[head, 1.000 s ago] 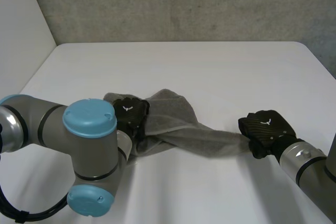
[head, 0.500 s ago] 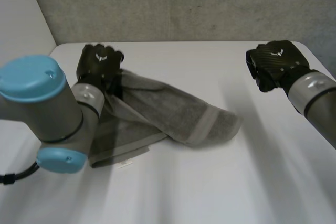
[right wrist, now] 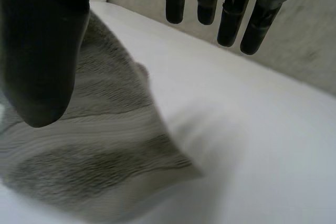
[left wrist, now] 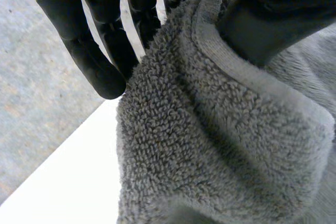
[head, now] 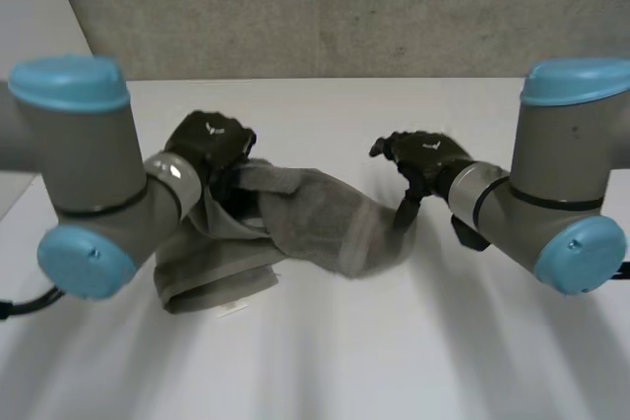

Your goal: Fold the towel.

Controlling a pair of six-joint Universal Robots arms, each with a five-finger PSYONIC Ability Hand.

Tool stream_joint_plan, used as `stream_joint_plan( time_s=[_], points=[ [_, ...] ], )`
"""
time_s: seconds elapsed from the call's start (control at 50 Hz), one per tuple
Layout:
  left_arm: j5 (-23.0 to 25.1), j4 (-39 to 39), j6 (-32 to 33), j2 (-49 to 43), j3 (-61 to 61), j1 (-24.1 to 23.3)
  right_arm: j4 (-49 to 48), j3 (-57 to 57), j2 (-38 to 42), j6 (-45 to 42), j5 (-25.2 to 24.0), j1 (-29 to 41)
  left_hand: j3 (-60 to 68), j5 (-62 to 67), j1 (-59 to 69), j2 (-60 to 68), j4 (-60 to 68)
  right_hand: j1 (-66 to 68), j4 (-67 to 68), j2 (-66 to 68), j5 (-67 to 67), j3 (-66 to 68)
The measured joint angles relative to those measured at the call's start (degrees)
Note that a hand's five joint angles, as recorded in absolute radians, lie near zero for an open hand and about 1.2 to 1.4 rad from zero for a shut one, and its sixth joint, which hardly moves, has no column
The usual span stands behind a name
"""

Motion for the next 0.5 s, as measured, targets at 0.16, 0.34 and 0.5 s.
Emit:
stream_joint_plan(
  time_s=[0.16, 0.34, 0.5],
  points=[
    [0.0, 11.7, 0.1, 6.2, -15.3, -0.4, 0.2, -6.3, 7.9, 5.3, -5.7, 0.3, 0.1, 0.0, 0.0, 0.1, 0.0, 0.0, 0.0, 0.0, 0.0, 0.0],
    [-0.1, 17.6, 0.1, 13.3, -24.9, -0.8, 0.3, -15.4, 16.2, 8.1, -7.2, 0.8, 0.1, 0.0, 0.0, 0.1, 0.0, -0.1, 0.0, 0.0, 0.0, 0.0],
    [-0.1, 21.8, 0.1, 16.1, -29.2, -0.4, 3.1, -22.7, 22.9, 8.2, -8.2, 1.2, 0.1, 0.0, 0.0, 0.1, 0.0, 30.5, 29.4, 30.4, 31.6, 29.9]
  ],
)
